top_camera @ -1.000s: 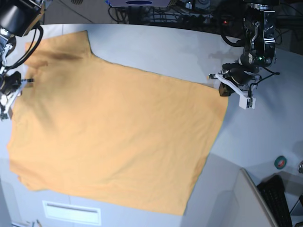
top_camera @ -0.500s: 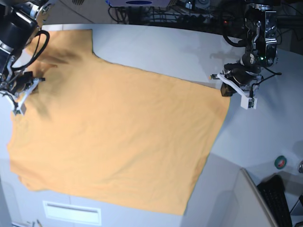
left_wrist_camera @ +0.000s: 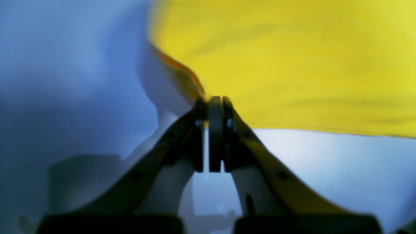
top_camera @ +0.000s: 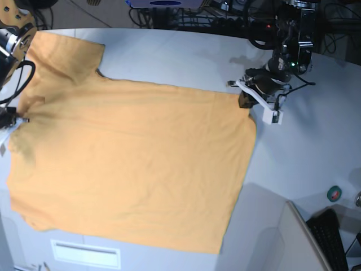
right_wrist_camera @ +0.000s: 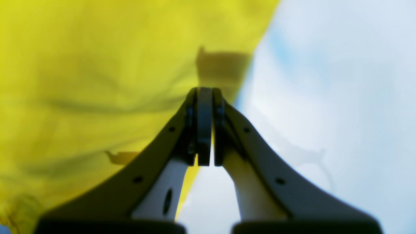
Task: Layout the t-shirt on the table in an organized manner, then fold the t-shirt properly
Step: 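Release the shirt corners and lift both grippers clear, then grasp the shirt shoulder with the right gripper and the hem corner with the left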
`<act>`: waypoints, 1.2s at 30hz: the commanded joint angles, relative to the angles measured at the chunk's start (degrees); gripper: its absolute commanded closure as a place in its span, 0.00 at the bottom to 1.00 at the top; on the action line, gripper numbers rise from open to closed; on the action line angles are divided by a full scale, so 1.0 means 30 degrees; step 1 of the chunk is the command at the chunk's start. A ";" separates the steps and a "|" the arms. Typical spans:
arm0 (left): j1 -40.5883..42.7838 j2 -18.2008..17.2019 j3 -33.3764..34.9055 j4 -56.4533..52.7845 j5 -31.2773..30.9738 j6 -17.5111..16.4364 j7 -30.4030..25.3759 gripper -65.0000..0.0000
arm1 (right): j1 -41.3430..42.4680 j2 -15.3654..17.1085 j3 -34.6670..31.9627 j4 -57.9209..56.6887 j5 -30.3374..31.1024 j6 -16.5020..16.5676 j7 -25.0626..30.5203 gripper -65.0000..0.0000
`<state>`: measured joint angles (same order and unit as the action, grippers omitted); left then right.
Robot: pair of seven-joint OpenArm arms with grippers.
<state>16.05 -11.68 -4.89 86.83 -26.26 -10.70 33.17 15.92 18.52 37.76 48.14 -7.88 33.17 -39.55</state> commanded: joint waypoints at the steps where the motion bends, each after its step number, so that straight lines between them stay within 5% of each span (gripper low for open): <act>1: -0.0091 -0.0077 0.0090 0.0376 -0.0140 -0.0141 -0.0316 1.00 | 0.0509 0.0521 0.0029 0.0261 0.0092 -0.0082 0.0246 1.00; 3: -0.0091 -0.0018 0.0354 0.0376 -0.0140 -0.0141 -0.0316 1.00 | 0.0802 0.0873 0.0029 0.0349 0.0121 -0.0082 0.0158 1.00; 7: -0.0121 0.0070 0.0383 0.0376 -0.0140 -0.0141 -0.0316 1.00 | -0.0692 0.0697 0.0762 0.4158 0.0297 0.0006 -0.1776 0.75; 12: -0.0091 -0.0047 0.0236 0.0376 -0.0140 -0.0141 -0.0316 1.00 | -0.5674 -0.1852 0.2784 1.2158 0.4165 0.0036 -0.4677 0.65; 16: -0.0150 -0.0047 0.0236 0.0347 -0.0140 -0.0141 -0.0316 1.00 | -0.9132 -0.3757 0.2081 1.5734 0.6773 0.0036 -0.5176 0.72; 20: -0.0150 -0.0047 0.0236 0.0376 -0.0140 -0.0141 -0.0316 1.00 | -1.1593 -0.4490 -0.0908 1.7931 0.7623 0.0036 -0.5117 1.00; 26: -0.0150 -0.0047 0.0236 0.0376 -0.0140 -0.0141 -0.0316 1.00 | -1.2355 -0.4519 -0.4571 1.7785 0.7564 0.0036 -0.5234 1.00; 36: -0.0150 -0.0047 0.0236 0.0406 -0.0140 -0.0141 -0.0316 1.00 | -1.1740 -0.4490 -0.6798 1.3477 0.7594 0.0006 -0.4531 1.00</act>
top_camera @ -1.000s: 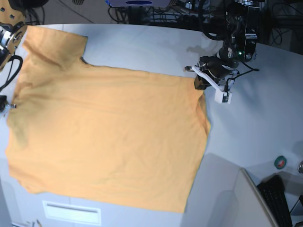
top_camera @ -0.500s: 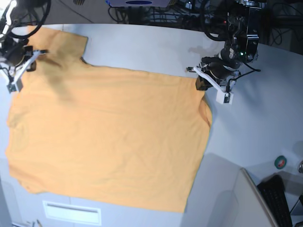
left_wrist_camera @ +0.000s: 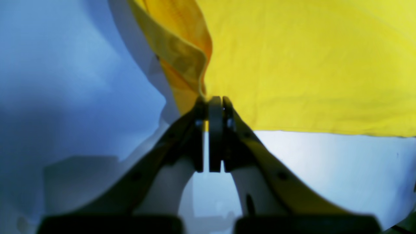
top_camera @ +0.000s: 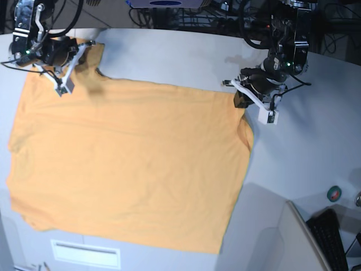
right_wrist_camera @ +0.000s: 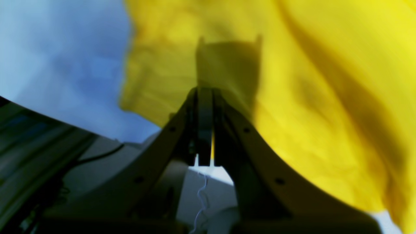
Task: Layout the t-shirt on the table in an organized manner, then fold the t-shirt properly
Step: 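Grasp the shirt shoulder with the right gripper and the hem corner with the left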
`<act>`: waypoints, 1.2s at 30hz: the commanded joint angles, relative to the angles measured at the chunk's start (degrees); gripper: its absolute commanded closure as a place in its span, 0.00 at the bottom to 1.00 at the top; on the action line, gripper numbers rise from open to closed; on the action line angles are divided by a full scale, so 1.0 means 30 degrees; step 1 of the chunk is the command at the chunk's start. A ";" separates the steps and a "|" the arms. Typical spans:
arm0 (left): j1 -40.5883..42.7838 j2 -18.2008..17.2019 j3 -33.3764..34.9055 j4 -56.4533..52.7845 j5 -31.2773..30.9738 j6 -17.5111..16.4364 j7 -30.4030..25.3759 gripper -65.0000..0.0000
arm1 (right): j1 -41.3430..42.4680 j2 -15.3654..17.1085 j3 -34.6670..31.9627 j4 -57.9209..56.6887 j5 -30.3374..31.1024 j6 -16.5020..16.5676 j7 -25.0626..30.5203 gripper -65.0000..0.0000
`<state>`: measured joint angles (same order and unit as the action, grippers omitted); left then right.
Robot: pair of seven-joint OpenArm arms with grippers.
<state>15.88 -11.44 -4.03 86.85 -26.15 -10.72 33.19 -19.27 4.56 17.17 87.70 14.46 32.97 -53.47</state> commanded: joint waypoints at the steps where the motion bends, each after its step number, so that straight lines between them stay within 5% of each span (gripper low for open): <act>1: -0.0092 -0.0127 -0.0048 0.0398 -0.0176 -0.0133 -0.0323 1.00 | -0.0069 0.0166 -0.0316 0.0349 0.0148 0.0072 0.0139 1.00; 8: -0.0092 -0.0127 -0.0048 0.0398 -0.0176 -0.0133 -0.0323 1.00 | -0.0244 0.0137 -0.3481 0.0378 0.0177 0.0043 0.0198 1.00; 14: -0.0092 -0.0127 -0.0077 0.0398 -0.0235 -0.0133 -0.0323 1.00 | -0.0303 0.0166 -0.3833 0.1140 0.0206 -0.0016 0.0198 1.00; 22: 0.0026 -0.0069 -0.0985 0.0604 -0.0352 -0.0133 -0.0323 1.00 | -0.0537 0.0283 -0.0463 0.3426 0.0235 -0.0016 0.0286 1.00; 31: 0.0553 -0.0039 -0.2128 0.1072 -0.0382 -0.0163 -0.0294 1.00 | 0.2217 0.0957 0.1530 -0.0208 0.0235 -0.0016 0.0286 1.00; 36: 0.0934 -0.0039 -0.2158 0.1072 -0.0382 -0.0192 -0.0294 1.00 | 0.1953 -0.1241 0.6629 0.1785 0.0675 0.0072 0.0198 1.00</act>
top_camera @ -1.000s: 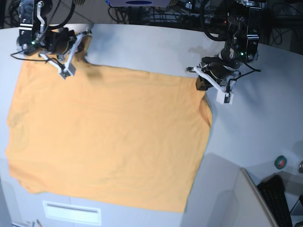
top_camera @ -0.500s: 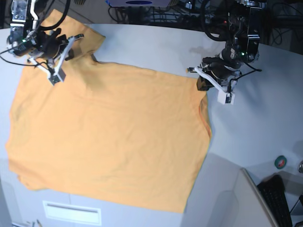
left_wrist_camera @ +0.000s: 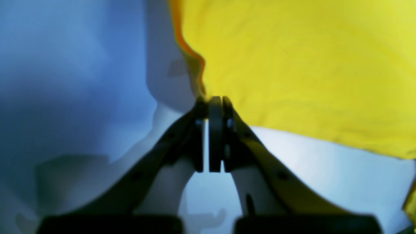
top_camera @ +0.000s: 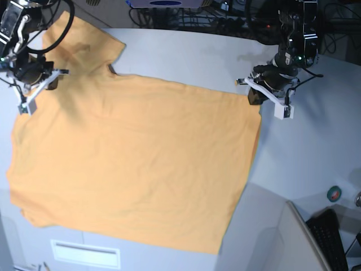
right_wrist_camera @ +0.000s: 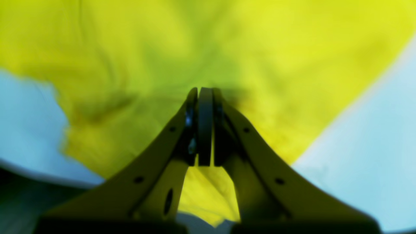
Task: Layout the t-shirt on the table in an organized manner, then fold the t-shirt properly
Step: 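Grasp the shirt shoulder with the right gripper and the hem corner with the left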
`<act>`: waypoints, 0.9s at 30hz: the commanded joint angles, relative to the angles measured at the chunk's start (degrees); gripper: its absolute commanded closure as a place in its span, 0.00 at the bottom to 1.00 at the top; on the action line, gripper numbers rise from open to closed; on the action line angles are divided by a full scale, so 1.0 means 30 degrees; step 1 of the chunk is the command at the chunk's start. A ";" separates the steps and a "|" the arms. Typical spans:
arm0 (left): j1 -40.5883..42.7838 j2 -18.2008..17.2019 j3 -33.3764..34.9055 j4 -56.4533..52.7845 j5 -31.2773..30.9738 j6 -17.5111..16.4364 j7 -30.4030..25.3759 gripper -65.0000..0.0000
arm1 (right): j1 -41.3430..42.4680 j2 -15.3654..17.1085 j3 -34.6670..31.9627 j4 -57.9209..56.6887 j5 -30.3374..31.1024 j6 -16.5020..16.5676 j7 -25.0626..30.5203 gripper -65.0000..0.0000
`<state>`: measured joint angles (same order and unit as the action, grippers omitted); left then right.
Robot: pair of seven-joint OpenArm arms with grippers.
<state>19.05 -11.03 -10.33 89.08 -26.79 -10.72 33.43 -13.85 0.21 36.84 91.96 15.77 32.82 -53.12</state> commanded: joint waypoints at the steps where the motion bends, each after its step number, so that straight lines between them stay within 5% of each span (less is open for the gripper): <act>1: -0.0122 -0.0178 -0.0059 0.0329 -0.0170 -0.0192 -0.0374 1.00 | 0.0147 -0.0025 0.0922 0.0510 0.0238 0.0152 0.0081 1.00; 3: -0.0093 -0.0178 -0.0059 0.0329 -0.0170 -0.0192 -0.0374 1.00 | -0.0059 -0.0289 0.2006 0.0569 0.0297 0.0152 0.0081 1.00; 6: -0.0093 -0.0178 -0.0059 0.0329 -0.0170 -0.0192 -0.0374 1.00 | -0.0850 -0.0318 0.3237 0.0540 0.1293 0.0152 0.0169 0.60; 8: -0.0093 -0.0178 -0.0059 0.0329 -0.0170 -0.0192 -0.0374 1.00 | -0.1319 -0.0289 0.3735 0.0540 0.2025 0.0152 0.0199 0.50; 20: -0.0093 -0.0178 -0.0030 0.0329 -0.0170 -0.0221 -0.0374 1.00 | -0.1553 0.0502 0.4379 -0.3094 0.2348 0.0181 0.0843 0.53; 27: -0.0093 -0.0207 -0.0030 0.0329 -0.0170 -0.0221 -0.0374 1.00 | -0.2022 0.0444 0.2650 -0.3299 0.2289 0.1998 0.1136 0.53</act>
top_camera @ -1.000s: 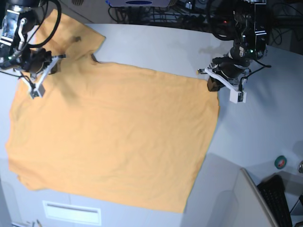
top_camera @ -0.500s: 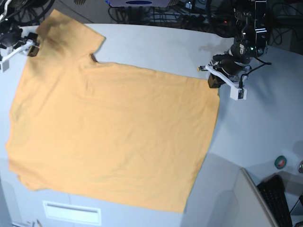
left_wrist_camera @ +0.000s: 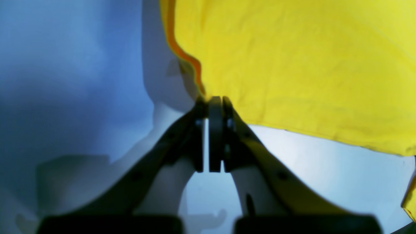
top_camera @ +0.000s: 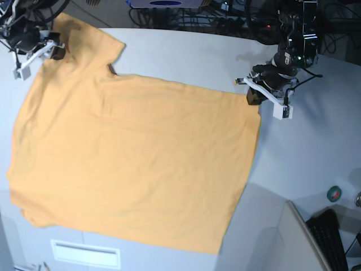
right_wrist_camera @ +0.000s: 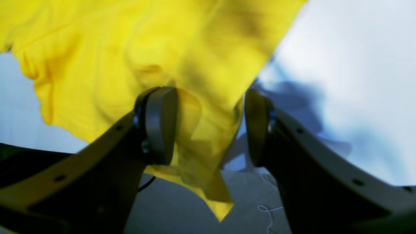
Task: Layout the t-shirt on the table in an organized manner, then fold the t-shirt properly
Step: 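Grasp the shirt shoulder with the right gripper and the hem corner with the left, then pull the held shirt edges apart and lay them down with both grippers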
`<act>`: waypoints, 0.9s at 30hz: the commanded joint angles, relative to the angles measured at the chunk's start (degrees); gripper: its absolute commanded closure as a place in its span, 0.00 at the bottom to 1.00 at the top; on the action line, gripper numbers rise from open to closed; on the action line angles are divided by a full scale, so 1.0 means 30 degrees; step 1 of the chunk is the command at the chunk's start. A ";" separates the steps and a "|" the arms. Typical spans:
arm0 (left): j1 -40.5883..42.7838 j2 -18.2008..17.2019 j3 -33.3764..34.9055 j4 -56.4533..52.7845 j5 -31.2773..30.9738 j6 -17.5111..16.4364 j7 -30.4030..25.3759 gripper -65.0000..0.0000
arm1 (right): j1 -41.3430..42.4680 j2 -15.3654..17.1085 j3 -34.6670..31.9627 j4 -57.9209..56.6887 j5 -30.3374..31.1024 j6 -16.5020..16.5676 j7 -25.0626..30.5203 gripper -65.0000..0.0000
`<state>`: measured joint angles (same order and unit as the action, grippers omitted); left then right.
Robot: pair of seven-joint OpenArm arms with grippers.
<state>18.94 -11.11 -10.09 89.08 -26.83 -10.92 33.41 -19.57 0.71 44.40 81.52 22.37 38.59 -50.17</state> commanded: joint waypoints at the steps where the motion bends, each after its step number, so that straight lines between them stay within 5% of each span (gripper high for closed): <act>1: -0.0057 -0.0178 -0.0110 0.0329 -0.0156 -0.0156 -0.0367 1.00 | -0.0113 0.0276 0.0159 0.0066 0.0089 0.0075 0.0153 0.55; 10: 0.0207 -0.0207 -0.0140 0.0359 -0.0156 -0.0156 -0.0367 1.00 | 0.0033 0.0335 0.0423 -0.0256 0.0148 0.0221 0.0065 1.00; 15: 0.1086 -0.0237 -0.0169 0.2000 -0.0156 -0.0156 -0.0367 1.00 | 0.0209 0.0335 0.1478 0.0330 0.0030 0.0075 -0.0228 1.00; 21: 0.2581 -0.0237 -0.0169 0.4315 -0.0156 -0.0126 -0.0367 1.00 | 0.0326 0.0862 0.1390 0.3231 0.0030 0.0046 -0.3041 1.00; 27: 0.3372 -0.0119 -0.0198 0.6014 -0.0156 -0.0126 -0.0367 1.00 | 0.1264 0.1507 0.1360 0.4814 0.0030 -0.1947 -0.4155 1.00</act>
<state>29.21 -11.14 -10.44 105.93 -26.98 -11.09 33.67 -16.32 3.70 48.14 94.87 22.39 33.21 -63.35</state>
